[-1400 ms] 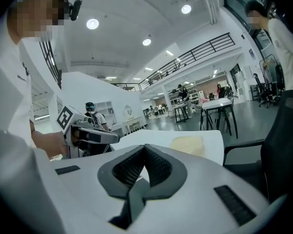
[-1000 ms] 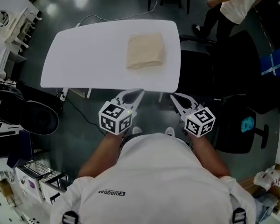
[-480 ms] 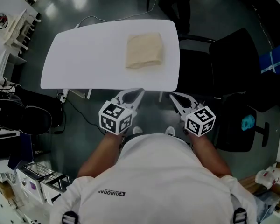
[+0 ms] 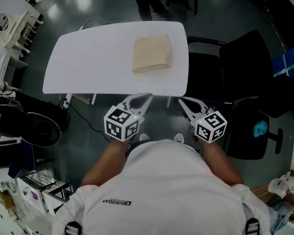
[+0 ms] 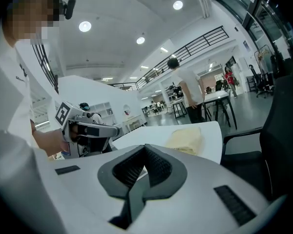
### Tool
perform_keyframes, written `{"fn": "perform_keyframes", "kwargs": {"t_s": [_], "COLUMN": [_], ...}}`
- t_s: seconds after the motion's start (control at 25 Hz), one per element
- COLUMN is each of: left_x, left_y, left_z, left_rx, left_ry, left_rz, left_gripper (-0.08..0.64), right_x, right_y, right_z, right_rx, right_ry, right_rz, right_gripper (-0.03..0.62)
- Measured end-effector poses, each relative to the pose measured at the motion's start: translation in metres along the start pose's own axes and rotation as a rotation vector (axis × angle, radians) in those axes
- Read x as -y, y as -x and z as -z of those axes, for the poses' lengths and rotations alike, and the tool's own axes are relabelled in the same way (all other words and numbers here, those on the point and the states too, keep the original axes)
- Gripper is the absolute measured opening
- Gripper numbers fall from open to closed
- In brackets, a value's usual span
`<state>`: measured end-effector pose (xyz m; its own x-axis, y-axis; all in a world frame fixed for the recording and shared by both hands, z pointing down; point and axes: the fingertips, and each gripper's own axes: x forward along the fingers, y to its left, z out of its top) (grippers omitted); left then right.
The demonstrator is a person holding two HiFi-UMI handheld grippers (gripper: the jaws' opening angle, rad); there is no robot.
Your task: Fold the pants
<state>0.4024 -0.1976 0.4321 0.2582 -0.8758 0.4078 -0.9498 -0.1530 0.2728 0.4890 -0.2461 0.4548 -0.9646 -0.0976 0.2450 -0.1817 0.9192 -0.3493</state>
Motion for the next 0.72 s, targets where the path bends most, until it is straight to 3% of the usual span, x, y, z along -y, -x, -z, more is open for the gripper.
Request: {"fn": "perform_keyframes", "kwargs": {"t_s": [0.72], "left_x": [-0.0067], "left_y": [0.006], "left_z": [-0.001], "left_rx": [0.006], "left_ry": [0.009], "left_rz": [-0.01], "left_gripper": [0.028], "right_x": [-0.0026], "right_y": [-0.0044], "right_z": [-0.0007], "right_rx": [-0.005], "right_ry": [0.008], "right_rz": [0.008], "right_gripper": [0.017]}}
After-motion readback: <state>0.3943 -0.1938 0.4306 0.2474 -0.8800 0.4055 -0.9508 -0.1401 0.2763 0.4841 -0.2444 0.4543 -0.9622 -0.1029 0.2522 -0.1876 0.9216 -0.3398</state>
